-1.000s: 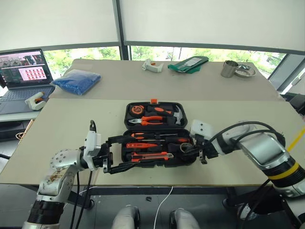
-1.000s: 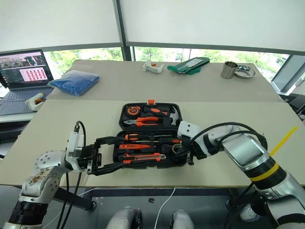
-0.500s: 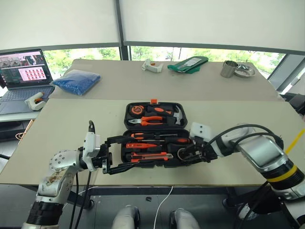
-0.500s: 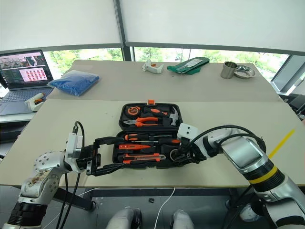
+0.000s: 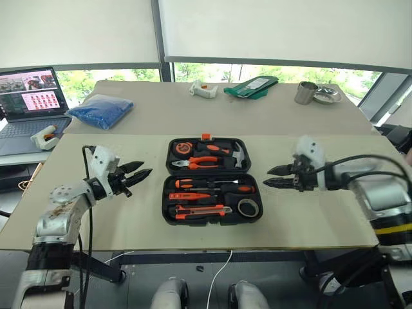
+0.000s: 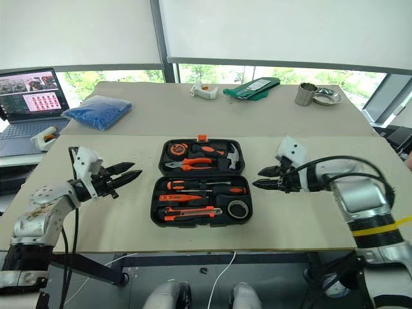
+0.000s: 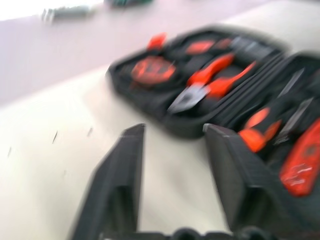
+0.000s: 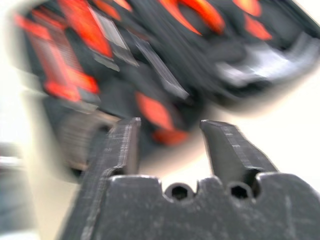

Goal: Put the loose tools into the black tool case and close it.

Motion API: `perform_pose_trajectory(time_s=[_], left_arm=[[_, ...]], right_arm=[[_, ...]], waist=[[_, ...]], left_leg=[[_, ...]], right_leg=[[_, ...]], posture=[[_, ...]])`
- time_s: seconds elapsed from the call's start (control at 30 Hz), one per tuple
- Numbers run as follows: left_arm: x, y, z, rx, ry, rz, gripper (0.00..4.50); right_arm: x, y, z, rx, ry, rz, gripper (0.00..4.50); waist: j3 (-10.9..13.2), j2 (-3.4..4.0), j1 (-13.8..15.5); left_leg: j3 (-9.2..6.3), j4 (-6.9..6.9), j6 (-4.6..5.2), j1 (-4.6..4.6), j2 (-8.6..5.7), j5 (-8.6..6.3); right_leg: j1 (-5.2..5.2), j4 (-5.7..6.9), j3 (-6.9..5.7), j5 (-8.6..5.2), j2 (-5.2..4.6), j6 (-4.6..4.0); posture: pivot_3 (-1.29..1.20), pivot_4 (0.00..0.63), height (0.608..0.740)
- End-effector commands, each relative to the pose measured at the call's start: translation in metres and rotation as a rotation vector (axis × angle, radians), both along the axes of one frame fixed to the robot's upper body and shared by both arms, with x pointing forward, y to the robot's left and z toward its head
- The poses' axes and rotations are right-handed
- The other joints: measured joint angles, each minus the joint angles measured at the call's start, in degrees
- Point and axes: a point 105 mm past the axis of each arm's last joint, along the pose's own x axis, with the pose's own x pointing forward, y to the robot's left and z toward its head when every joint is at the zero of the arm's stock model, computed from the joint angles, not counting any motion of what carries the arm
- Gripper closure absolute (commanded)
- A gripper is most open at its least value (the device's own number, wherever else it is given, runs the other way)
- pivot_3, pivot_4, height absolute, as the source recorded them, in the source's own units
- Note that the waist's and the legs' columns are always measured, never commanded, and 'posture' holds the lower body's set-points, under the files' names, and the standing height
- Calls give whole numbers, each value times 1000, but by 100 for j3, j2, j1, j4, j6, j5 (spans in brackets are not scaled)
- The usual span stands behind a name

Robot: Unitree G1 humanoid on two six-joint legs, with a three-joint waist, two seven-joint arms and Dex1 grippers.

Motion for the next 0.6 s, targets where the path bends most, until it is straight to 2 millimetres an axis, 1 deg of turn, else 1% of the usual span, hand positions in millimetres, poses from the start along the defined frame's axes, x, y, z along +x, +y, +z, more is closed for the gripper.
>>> perform_pose_trajectory(time_s=[0.03,0.07,0.1,0.2,0.3,0.37,0.47,0.53,0.6], left_arm=[[12,-13,-1,16,18,-1,4002],[13,-18,-6,22,47,-18,4427],[14,-24,-9,24,54,-38,4500],[22,-39,-10,17,58,-75,4500],[24,-45,-15,28,101,-105,4500],[22,-53,-18,31,125,-152,4500],[23,-60,-18,32,109,-179,4500],[17,-74,-18,12,110,-250,4500],[9,-86,-19,11,116,-316,4500]], right_arm=[[26,3,4,-78,-169,-40,3841],[31,6,-1,-95,-188,-37,4280],[34,10,-4,-96,-199,-28,4444],[47,24,-9,-59,-216,-26,4444],[49,31,-13,-34,-181,1,4444],[44,36,-17,-9,-121,37,4444],[37,41,-16,38,-79,77,4444],[23,40,-20,27,-22,130,4444],[14,39,-21,41,5,131,4444]], waist=[[2,-2,-11],[3,-1,-16],[2,-1,-29],[3,-2,-54],[4,-3,-68],[4,-3,-68],[4,-3,-73],[4,-3,-68],[4,-2,-13]], left_leg=[[1,-2,1,-1,0,4],[2,-3,33,-1,1,27],[3,-3,32,-2,2,30],[4,-8,33,-2,2,32],[9,-8,30,-2,1,35],[9,-8,30,-2,0,36],[7,-8,31,-2,0,36],[5,-8,31,-2,1,36],[-1,-8,34,-3,-1,34]], right_leg=[[-2,3,0,2,1,-3],[-2,6,0,8,4,-13],[-4,6,0,9,7,-15],[0,5,1,15,10,-26],[5,6,0,17,14,-29],[5,8,0,18,14,-31],[6,8,1,18,14,-31],[5,9,1,18,14,-31],[7,11,0,16,11,-28]], posture=[[0,150,740],[0,150,740],[0,150,740],[0,150,740],[0,150,740],[0,150,740],[0,150,740],[0,150,740],[0,150,740]])
